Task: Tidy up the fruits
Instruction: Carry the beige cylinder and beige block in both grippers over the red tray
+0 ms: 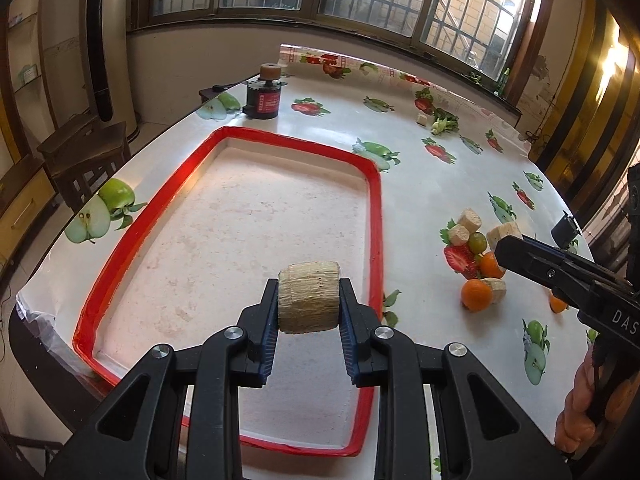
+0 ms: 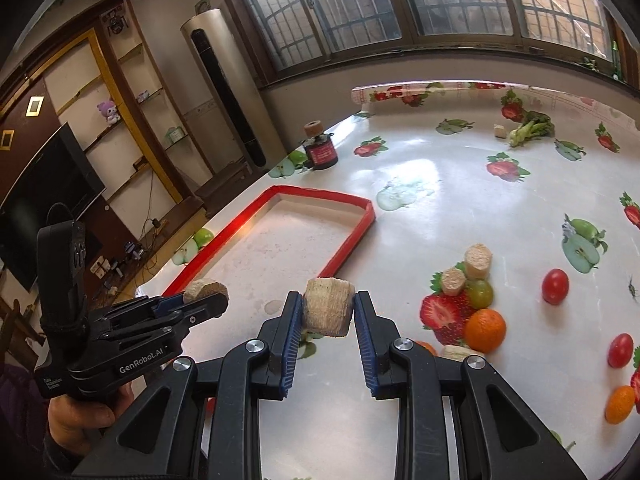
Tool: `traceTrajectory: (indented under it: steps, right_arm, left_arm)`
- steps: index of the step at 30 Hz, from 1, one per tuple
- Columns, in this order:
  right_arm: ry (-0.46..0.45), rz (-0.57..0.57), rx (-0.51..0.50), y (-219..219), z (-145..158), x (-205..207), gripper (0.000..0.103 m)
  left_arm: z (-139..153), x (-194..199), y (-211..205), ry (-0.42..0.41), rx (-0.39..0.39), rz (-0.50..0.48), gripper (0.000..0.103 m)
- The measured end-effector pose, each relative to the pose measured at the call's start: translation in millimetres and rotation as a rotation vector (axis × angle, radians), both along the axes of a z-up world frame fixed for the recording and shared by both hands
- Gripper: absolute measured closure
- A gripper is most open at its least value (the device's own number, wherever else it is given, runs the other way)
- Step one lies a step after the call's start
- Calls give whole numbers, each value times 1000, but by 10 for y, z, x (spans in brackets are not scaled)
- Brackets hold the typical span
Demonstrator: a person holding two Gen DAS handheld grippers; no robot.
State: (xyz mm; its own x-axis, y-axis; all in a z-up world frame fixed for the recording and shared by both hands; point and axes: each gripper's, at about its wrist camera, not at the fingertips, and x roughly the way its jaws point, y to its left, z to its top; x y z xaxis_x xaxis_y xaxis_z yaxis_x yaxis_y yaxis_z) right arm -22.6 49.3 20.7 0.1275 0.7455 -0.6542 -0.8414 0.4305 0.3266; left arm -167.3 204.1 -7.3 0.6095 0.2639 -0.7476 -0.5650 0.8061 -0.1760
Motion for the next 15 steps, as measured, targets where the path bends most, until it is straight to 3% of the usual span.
traceTrajectory:
  steps: [15]
  right_arm:
    - [13, 102, -22, 759, -160, -172, 76]
  left_arm:
    - [-126, -269, 411, 17, -15, 105, 78]
